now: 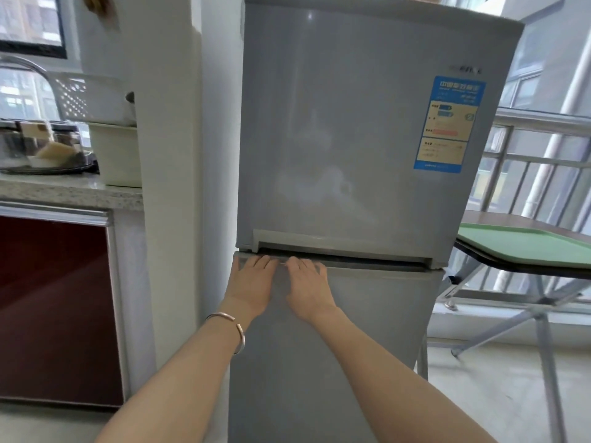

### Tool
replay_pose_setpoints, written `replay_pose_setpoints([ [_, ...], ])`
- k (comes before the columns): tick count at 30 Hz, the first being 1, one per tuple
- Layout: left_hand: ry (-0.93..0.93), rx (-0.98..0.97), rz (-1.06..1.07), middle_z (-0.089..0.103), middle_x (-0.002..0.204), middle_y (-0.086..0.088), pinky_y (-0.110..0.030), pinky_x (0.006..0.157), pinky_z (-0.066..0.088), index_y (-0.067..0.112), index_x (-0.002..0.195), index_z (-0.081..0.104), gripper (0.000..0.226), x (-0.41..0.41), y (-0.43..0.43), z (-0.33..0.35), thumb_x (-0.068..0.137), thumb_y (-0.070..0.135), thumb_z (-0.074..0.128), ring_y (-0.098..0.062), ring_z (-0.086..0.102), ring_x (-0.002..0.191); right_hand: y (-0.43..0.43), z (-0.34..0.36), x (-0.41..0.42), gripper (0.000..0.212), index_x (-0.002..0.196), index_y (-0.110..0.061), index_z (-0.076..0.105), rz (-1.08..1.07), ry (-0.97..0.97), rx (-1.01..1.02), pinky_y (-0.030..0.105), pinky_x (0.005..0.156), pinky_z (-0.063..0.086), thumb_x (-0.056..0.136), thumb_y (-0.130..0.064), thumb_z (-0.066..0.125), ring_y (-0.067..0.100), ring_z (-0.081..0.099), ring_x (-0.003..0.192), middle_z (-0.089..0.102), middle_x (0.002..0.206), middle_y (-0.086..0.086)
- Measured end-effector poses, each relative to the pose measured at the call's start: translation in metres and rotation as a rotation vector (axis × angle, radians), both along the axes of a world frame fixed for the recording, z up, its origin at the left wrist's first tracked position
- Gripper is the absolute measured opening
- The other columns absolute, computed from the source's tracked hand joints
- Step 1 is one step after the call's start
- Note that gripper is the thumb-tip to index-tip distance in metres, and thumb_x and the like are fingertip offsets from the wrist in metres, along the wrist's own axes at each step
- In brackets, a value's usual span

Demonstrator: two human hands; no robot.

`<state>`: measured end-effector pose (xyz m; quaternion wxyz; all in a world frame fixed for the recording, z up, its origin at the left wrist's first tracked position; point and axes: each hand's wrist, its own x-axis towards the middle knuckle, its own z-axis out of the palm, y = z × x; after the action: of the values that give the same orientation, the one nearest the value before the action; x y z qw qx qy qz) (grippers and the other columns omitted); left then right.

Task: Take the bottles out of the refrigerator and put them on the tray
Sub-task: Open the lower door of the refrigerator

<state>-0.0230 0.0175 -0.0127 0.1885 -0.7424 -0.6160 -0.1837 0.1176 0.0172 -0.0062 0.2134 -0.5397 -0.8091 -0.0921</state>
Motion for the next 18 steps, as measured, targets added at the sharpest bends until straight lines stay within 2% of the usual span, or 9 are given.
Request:
replay_pose_setpoints([
  [3,-0.092,0.083,-0.055,0.056,0.125,0.006,-0.041,0.111,0.016,0.029,0.126,0.054,0.032,-0.006,-0.005,0.0,0.098,0.028,0.039,-0.02,0.046,0.124,0.0,0.006,-0.002,0.046,0.126,-0.015,0.049,-0.026,0.05,0.109,0.035,0.105,0.026,0.081,-0.006,0.047,0.025,0.052,0.116,0.061,0.118,0.002],
  [5,-0.202,0.121,-0.02,0.058,0.116,0.004,-0.045,0.111,0.023,0.029,0.117,0.06,0.029,-0.009,-0.009,0.004,0.099,0.033,0.037,-0.021,0.051,0.118,0.001,0.011,0.001,0.05,0.13,-0.015,0.049,-0.052,0.097,0.153,0.034,0.106,0.025,0.081,-0.006,0.046,0.023,0.051,0.118,0.059,0.122,0.001],
  [8,-0.318,0.133,0.071,0.064,0.116,0.003,-0.045,0.102,0.037,0.03,0.117,0.063,0.035,-0.021,-0.015,0.007,0.098,0.038,0.035,-0.022,0.057,0.114,0.002,0.017,0.013,0.05,0.13,-0.014,0.051,-0.091,0.12,0.209,0.035,0.108,0.024,0.081,-0.002,0.043,0.023,0.05,0.12,0.059,0.123,0.003],
  [10,-0.428,0.07,0.034,0.067,0.091,-0.001,-0.036,0.081,0.047,0.025,0.088,0.066,0.034,-0.029,-0.021,0.004,0.095,0.034,0.035,-0.027,0.063,0.094,0.002,0.02,0.023,0.047,0.126,-0.014,0.053,-0.119,0.124,0.211,0.035,0.106,0.025,0.081,-0.001,0.043,0.024,0.051,0.116,0.06,0.118,0.004],
  [11,-0.492,0.051,0.022,0.061,0.073,0.0,-0.031,0.068,0.045,0.022,0.068,0.059,0.034,-0.032,-0.023,0.003,0.093,0.032,0.037,-0.028,0.062,0.08,0.002,0.021,0.029,0.046,0.125,-0.014,0.053,-0.134,0.135,0.214,0.035,0.105,0.026,0.082,-0.001,0.043,0.025,0.052,0.114,0.06,0.116,0.004],
  [13,-0.636,0.033,0.04,0.052,0.057,0.004,-0.026,0.054,0.036,0.021,0.052,0.049,0.036,-0.036,-0.026,0.006,0.087,0.032,0.044,-0.025,0.054,0.065,0.002,0.023,0.039,0.042,0.123,-0.014,0.054,-0.163,0.158,0.224,0.036,0.105,0.027,0.084,-0.002,0.042,0.025,0.053,0.112,0.061,0.114,0.005],
  [15,-0.884,-0.079,-0.025,0.062,0.063,0.004,-0.026,0.057,0.043,0.024,0.062,0.067,0.028,-0.039,-0.025,0.013,0.085,0.03,0.053,-0.022,0.058,0.067,0.002,0.024,0.048,0.039,0.124,-0.014,0.053,-0.185,0.189,0.224,0.037,0.106,0.028,0.087,-0.006,0.042,0.024,0.053,0.113,0.061,0.116,0.005],
  [17,-1.15,-0.394,-0.203,0.07,0.08,0.001,-0.026,0.07,0.05,0.022,0.09,0.077,0.015,-0.036,-0.024,0.02,0.086,0.021,0.062,-0.018,0.063,0.08,0.0,0.025,0.057,0.038,0.126,-0.014,0.053,-0.231,0.235,0.21,0.04,0.107,0.029,0.089,-0.012,0.043,0.024,0.052,0.115,0.06,0.118,0.004],
  [18,-1.166,-0.582,-0.269,0.07,0.092,0.001,-0.025,0.078,0.051,0.025,0.1,0.075,0.017,-0.034,-0.025,0.024,0.085,0.022,0.066,-0.018,0.064,0.089,-0.001,0.026,0.062,0.037,0.125,-0.014,0.053,-0.254,0.26,0.194,0.04,0.108,0.029,0.089,-0.014,0.044,0.024,0.052,0.116,0.06,0.119,0.004],
])
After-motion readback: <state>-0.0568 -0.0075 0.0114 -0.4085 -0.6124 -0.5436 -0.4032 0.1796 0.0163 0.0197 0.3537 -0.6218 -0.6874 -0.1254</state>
